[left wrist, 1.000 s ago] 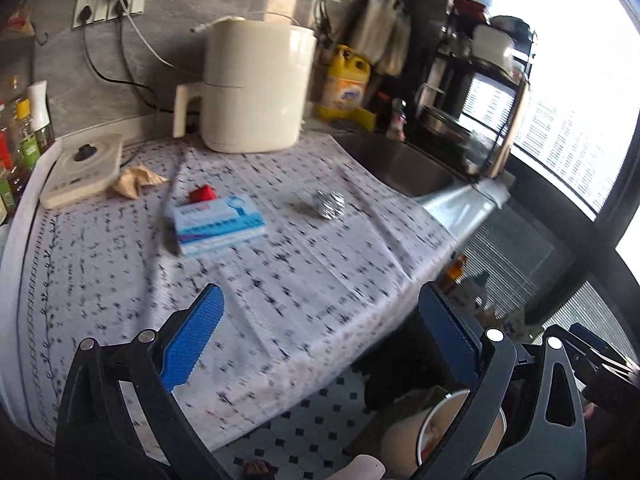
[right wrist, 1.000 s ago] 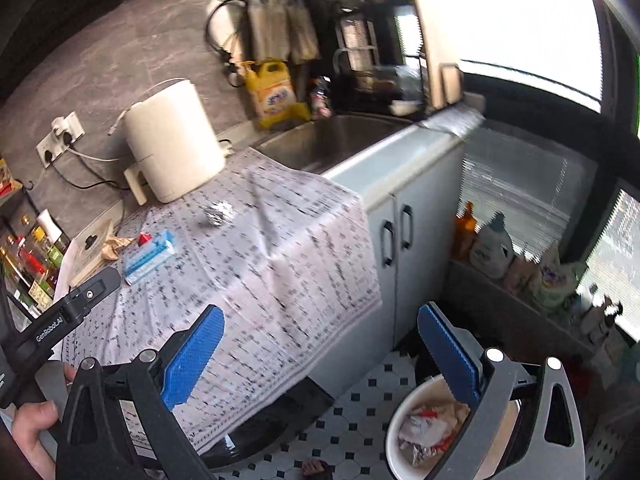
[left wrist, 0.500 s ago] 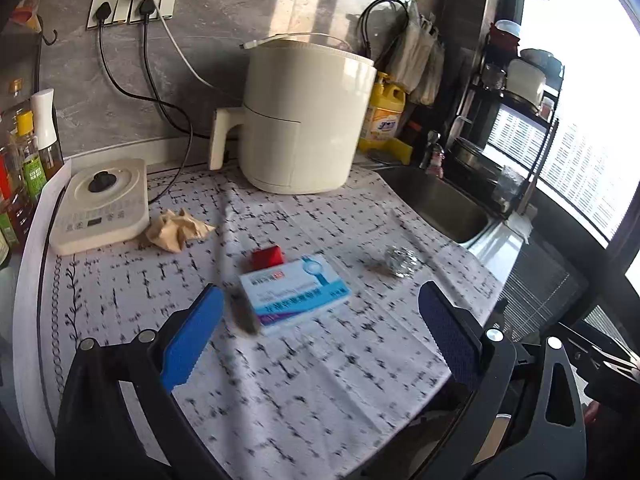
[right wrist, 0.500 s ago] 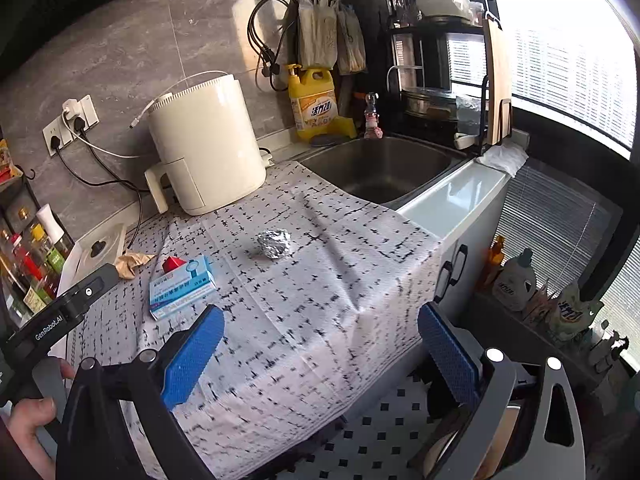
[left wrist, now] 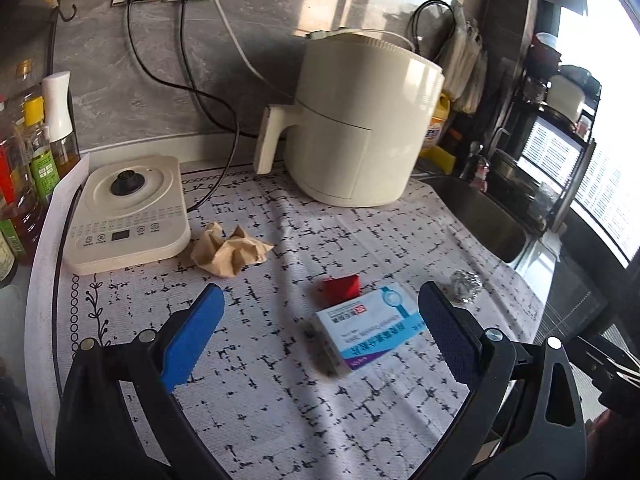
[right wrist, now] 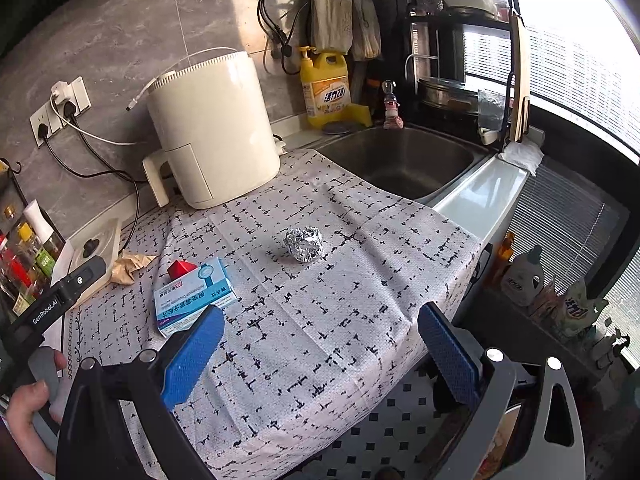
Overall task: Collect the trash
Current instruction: 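Reach the left tool to the crumpled brown paper and close on it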
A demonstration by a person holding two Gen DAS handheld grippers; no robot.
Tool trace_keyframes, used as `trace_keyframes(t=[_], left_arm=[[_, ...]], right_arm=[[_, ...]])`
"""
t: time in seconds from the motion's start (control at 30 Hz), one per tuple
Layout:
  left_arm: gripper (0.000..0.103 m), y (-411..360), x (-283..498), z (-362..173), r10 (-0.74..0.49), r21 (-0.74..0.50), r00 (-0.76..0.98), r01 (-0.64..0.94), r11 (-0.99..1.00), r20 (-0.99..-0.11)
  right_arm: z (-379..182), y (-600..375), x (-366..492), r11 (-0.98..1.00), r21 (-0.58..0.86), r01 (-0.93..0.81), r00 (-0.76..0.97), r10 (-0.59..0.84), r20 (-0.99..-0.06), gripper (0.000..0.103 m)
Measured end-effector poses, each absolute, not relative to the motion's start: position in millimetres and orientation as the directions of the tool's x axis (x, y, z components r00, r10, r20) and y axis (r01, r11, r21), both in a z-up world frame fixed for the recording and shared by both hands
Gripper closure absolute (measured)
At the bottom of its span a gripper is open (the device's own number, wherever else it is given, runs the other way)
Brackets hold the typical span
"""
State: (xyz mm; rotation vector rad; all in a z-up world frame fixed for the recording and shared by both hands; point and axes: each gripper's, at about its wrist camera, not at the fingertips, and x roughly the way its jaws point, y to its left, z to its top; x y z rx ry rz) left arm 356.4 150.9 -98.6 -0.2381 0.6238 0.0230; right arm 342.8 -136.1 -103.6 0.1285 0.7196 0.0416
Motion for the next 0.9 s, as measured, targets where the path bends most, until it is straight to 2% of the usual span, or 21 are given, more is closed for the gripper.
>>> trace_keyframes(t=[0.4,0.57,0.9], left_arm=[[0.015,176.2,397.5,-109.5,0.092,-0.155,0.771,-0.242,0.958,-0.63],[0.016,182.4,420.1,-121.2,0.141,-0.127,0.735,-0.297,0.946,-0.664],[0.024,199.8,459.5,-145.5,0.224,-0.056,0.658,-0.376,0.925,-0.719]], right_arm=[[-114.1,-117.5,415.7,0.986,0.149,-0.079,0.728,0.159,-0.667,0.008],[-125.4,-116.1,448.2,0.982,0.153,-0.114,0.699,0.189,-0.689,0.008],[-154.1,-122.5,501.1,0.976,0.177,-0.13,0.643,0.219,-0.734,0.008]])
